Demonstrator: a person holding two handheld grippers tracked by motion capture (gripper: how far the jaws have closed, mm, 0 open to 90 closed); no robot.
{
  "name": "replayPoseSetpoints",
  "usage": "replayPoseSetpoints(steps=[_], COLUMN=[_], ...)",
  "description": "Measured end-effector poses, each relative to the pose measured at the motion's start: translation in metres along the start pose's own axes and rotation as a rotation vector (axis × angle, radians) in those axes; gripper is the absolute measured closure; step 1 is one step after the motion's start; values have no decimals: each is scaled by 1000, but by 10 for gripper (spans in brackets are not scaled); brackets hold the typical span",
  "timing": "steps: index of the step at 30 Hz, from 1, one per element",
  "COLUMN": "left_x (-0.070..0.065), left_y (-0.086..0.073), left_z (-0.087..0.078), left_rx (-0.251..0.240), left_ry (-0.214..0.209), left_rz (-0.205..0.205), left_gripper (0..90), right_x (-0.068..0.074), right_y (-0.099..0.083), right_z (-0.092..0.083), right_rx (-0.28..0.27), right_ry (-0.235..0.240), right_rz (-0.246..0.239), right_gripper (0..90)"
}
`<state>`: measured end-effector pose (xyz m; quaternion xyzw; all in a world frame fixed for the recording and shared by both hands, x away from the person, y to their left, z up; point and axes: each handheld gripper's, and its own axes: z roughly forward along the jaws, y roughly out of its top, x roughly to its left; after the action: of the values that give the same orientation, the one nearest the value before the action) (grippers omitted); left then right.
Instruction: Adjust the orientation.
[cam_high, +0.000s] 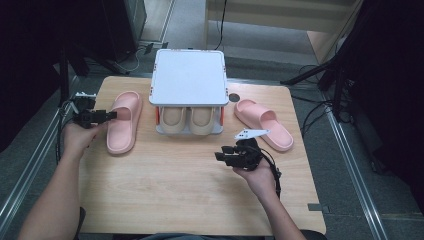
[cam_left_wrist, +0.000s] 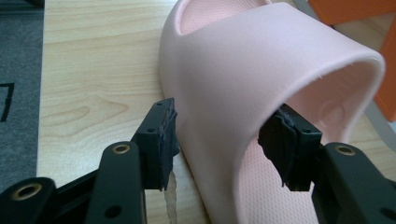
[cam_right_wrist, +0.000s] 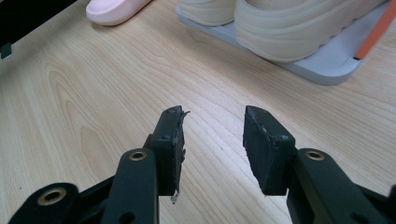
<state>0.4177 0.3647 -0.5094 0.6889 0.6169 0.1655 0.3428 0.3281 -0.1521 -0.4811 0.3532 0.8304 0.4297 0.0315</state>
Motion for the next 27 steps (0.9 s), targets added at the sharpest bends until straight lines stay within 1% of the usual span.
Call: replayPoseSetpoints(steps=[1, 2, 3, 5, 7, 8, 10, 13, 15, 16, 19, 21, 22, 23, 24, 25, 27], left_x=[1, 1, 2, 1, 0, -1, -3, -4, -3, -3, -5, -5, -5, -6, -4, -4, -5], left_y=[1, 1, 1, 2, 3, 4, 4, 5, 5, 5, 6, 7, 8, 8, 8, 8, 8], left_z=[2, 3, 4, 4, 4, 5, 4, 3, 2, 2, 0, -1, -1, -1, -1, -1, -1], left_rx=[5, 6, 6, 7, 8, 8, 9, 18, 20, 18, 25, 33, 39, 30, 34, 36, 38], left_ry=[7, 7, 1, -9, -16, -11, 6, 22, 31, 32, 57, 65, 68, 69, 50, 45, 52], left_rz=[6, 2, 5, 0, 4, 1, 19, 19, 14, 10, 20, 23, 19, 4, -15, -19, -17], left_gripper=[466, 471, 471, 500, 555, 576, 599, 632, 672, 672, 709, 741, 785, 785, 802, 805, 811], right_x=[0, 0, 0, -1, -1, -1, -2, -1, -1, -1, 0, -1, -1, -1, -1, -1, -1], right_y=[-1, -2, -3, -4, -5, -5, -6, -6, -6, -6, -6, -6, -6, -6, -6, -6, -6], right_z=[-1, -2, -3, -5, -7, -7, -8, -7, -7, -7, -7, -7, -7, -7, -7, -7, -7], right_rx=[-2, -2, -4, -6, -7, -8, -10, -13, -9, -9, -10, -10, -9, -9, -9, -9, -9], right_ry=[-3, -7, -8, -13, -16, -17, -20, -20, -16, -16, -14, -13, -13, -13, -15, -14, -13], right_rz=[4, 6, 4, 8, 14, 14, 16, 12, 12, 12, 15, 15, 16, 16, 18, 18, 15], right_gripper=[586, 587, 587, 587, 586, 585, 585, 584, 582, 582, 582, 582, 581, 581, 580, 580, 579])
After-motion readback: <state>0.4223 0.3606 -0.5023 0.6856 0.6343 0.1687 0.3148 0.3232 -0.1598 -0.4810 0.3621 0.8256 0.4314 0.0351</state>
